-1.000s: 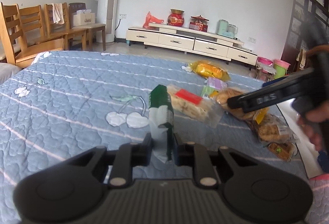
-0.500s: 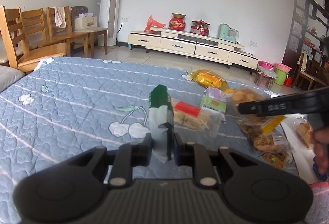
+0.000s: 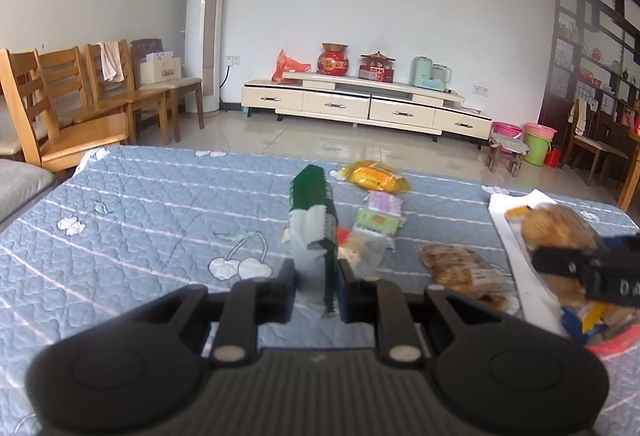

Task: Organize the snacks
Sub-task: 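Carry the green box and biscuit bag toward the white box with both tools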

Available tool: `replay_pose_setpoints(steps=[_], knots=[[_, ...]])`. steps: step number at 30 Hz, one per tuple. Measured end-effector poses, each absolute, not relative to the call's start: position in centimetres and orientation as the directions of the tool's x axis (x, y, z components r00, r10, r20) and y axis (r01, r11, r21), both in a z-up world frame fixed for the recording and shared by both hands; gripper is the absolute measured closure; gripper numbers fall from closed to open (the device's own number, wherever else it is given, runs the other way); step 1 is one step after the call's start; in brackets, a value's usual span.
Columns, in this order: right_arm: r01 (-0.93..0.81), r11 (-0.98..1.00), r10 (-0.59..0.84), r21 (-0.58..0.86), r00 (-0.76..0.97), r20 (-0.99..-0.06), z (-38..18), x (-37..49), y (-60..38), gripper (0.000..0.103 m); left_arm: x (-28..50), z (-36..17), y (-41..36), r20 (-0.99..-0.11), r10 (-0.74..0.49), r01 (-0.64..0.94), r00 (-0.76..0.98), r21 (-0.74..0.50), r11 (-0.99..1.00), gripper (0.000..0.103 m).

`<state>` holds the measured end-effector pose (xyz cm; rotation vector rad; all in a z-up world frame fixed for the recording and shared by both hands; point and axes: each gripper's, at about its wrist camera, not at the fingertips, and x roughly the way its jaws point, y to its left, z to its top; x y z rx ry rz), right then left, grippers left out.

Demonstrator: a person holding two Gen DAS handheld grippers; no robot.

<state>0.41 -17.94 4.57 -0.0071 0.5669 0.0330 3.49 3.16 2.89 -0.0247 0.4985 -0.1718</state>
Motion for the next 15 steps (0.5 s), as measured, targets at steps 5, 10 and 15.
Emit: replay_pose_setpoints(steps=[5, 10, 15], knots=[[0.001, 1.0, -0.003, -0.003, 0.843, -0.537, 5.1, -2.6, -18.7, 0.043, 1.5, 4.2, 2.2, -0.468, -0.181, 0.176, 0.865, -0.055, 0.983, 0.085], [0.026, 1.0, -0.026, -0.008, 0.85, -0.526, 5.7, -4.9, -19.0, 0.043, -0.1, 5.1, 1.2, -0.465, -0.193, 0.192, 0.864, -0.05, 0.98, 0.085], [0.054, 0.999, -0.05, -0.007, 0.859, -0.51, 6.5, -6.5, -19.7, 0.043, -1.4, 6.0, 0.0, -0.454, -0.215, 0.221, 0.865, -0.04, 0.974, 0.085]])
